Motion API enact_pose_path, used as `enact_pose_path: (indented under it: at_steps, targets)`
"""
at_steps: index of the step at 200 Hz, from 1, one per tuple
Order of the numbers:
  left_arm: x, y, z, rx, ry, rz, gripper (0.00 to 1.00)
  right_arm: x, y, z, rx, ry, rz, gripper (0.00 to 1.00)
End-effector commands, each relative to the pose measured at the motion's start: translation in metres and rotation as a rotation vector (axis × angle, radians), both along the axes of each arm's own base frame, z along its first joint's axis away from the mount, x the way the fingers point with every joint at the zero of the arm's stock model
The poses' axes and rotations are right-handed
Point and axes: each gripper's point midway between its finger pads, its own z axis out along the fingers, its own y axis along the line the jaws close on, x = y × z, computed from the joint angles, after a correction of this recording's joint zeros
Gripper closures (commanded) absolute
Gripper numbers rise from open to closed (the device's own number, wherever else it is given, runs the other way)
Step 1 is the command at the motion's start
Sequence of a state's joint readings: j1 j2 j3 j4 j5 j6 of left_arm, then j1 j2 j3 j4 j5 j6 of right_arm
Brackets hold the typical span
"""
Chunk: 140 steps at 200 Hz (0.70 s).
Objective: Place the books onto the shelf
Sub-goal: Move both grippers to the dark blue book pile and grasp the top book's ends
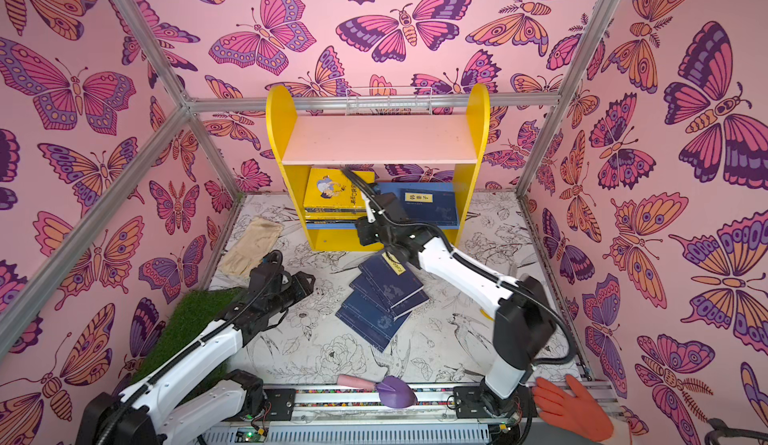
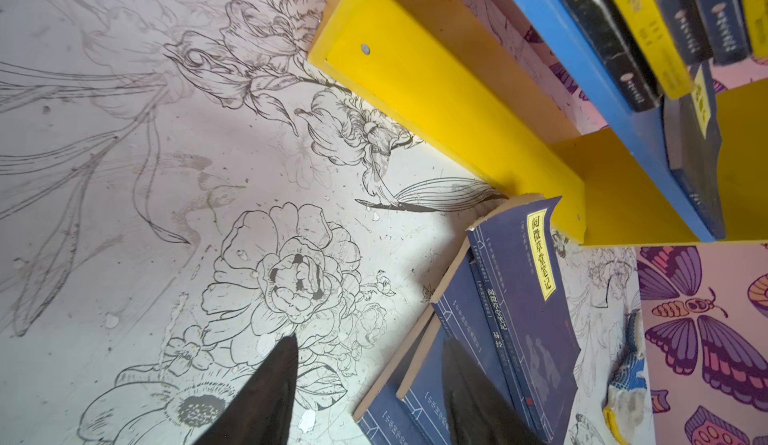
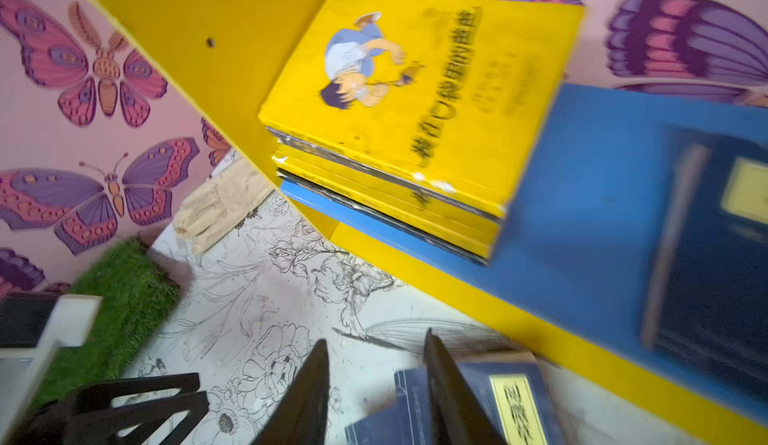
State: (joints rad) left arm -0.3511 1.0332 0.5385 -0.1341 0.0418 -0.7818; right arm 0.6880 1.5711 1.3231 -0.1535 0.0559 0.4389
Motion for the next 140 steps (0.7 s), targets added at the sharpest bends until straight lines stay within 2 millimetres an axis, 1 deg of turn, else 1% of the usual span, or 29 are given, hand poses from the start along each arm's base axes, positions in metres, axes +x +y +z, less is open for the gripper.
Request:
enact_pose_path:
  at_steps: [1,15,22,24,30,35,38,44,49,61,69,74,88,109,126,140]
  targets:
    - [0.013,-0.027,0.012,-0.003,-0.041,-0.126,0.41,-0.002,-0.068,-0.048,0.222,0.212,-0.288,0.56]
    - [0.021,-0.043,0.014,0.013,-0.058,-0.178,0.4,-0.018,-0.101,-0.086,0.378,0.367,-0.389,0.51]
    - [0.026,-0.052,0.015,0.014,-0.066,-0.203,0.4,-0.027,-0.113,-0.105,0.444,0.454,-0.431,0.5]
    - [0.026,-0.055,0.016,0.014,-0.067,-0.213,0.4,-0.028,-0.116,-0.107,0.462,0.47,-0.439,0.49]
    - [0.029,-0.063,0.016,0.014,-0.071,-0.238,0.4,-0.039,-0.125,-0.127,0.508,0.563,-0.472,0.49]
    - [0.031,-0.07,0.019,0.015,-0.082,-0.262,0.4,-0.048,-0.129,-0.139,0.542,0.629,-0.479,0.48]
    - [0.033,-0.074,0.01,0.027,-0.061,-0.276,0.4,-0.053,-0.132,-0.146,0.56,0.66,-0.485,0.48]
    - [0.035,-0.082,0.008,0.036,-0.059,-0.305,0.4,-0.062,-0.133,-0.157,0.586,0.721,-0.48,0.48]
    - [0.038,-0.089,0.011,0.04,-0.07,-0.327,0.4,-0.069,-0.133,-0.165,0.599,0.768,-0.472,0.48]
    - [0.043,-0.103,0.007,0.051,-0.072,-0.373,0.39,-0.085,-0.14,-0.185,0.611,0.86,-0.498,0.47]
    - [0.047,-0.11,0.006,0.053,-0.074,-0.391,0.39,-0.087,-0.145,-0.191,0.64,0.88,-0.511,0.48]
    - [0.05,-0.114,0.003,0.054,-0.071,-0.397,0.39,-0.086,-0.148,-0.191,0.66,0.877,-0.514,0.48]
    - [0.057,-0.122,-0.002,0.055,-0.066,-0.407,0.39,-0.083,-0.147,-0.191,0.669,0.892,-0.481,0.48]
    - [0.069,-0.126,-0.01,0.072,-0.07,-0.398,0.39,-0.083,-0.139,-0.19,0.636,0.924,-0.421,0.48]
    - [0.078,-0.125,-0.015,0.098,-0.078,-0.385,0.39,-0.081,-0.14,-0.19,0.594,0.909,-0.407,0.49]
    - [0.084,-0.127,-0.02,0.12,-0.079,-0.389,0.39,-0.081,-0.146,-0.192,0.533,0.896,-0.419,0.49]
